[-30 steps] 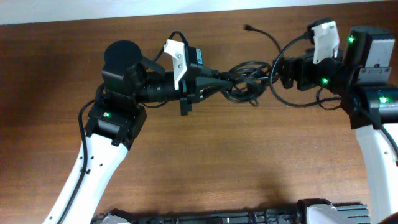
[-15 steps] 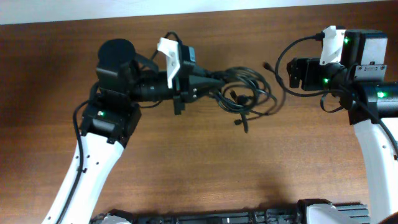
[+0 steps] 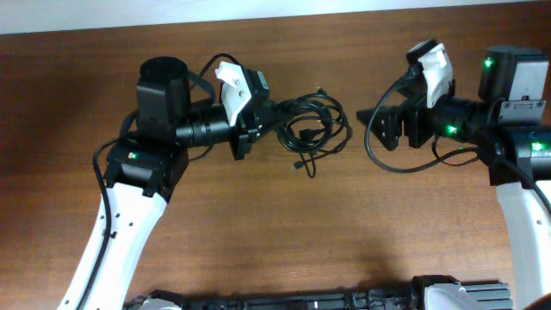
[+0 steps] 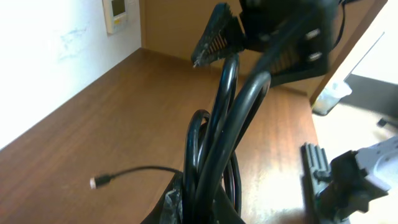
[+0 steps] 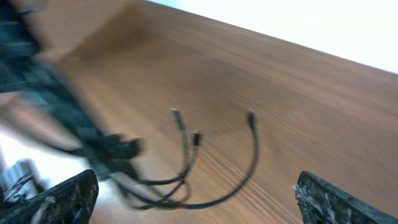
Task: Untangle cables
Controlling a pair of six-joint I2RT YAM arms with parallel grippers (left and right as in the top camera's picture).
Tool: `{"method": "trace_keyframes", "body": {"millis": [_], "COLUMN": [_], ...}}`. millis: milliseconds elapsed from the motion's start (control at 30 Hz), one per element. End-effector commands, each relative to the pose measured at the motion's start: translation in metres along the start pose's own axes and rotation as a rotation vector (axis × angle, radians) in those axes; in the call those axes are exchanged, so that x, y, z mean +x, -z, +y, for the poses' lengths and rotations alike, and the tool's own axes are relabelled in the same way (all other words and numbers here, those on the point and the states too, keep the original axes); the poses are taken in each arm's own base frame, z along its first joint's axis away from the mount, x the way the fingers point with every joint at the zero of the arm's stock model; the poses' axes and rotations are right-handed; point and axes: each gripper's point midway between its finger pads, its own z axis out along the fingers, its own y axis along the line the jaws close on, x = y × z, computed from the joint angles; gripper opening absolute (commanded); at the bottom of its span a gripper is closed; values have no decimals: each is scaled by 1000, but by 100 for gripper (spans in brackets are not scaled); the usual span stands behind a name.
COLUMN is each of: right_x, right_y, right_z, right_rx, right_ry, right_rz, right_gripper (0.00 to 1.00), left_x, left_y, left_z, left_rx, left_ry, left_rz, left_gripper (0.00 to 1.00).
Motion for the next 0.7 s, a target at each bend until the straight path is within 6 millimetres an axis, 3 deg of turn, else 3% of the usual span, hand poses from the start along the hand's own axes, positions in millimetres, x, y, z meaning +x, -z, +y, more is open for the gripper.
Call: {"method": "trace_keyframes", "body": {"millis": [0,667], "right_x": [-13,-6], "right_y": [10,9], "right_z": [45,50], "right_rx": [-232,-270], "right_ry": [155,120], "right_rz": [-95,-74], "right_gripper": [99,99], "left_x": [-7,-8], "left_y": [5,-1], "left_z": [-2,-10], "left_rx": [-15,7], "left_ry": [-121,-143], "left_rz": [-9,-11], "left_gripper": [0,0]}}
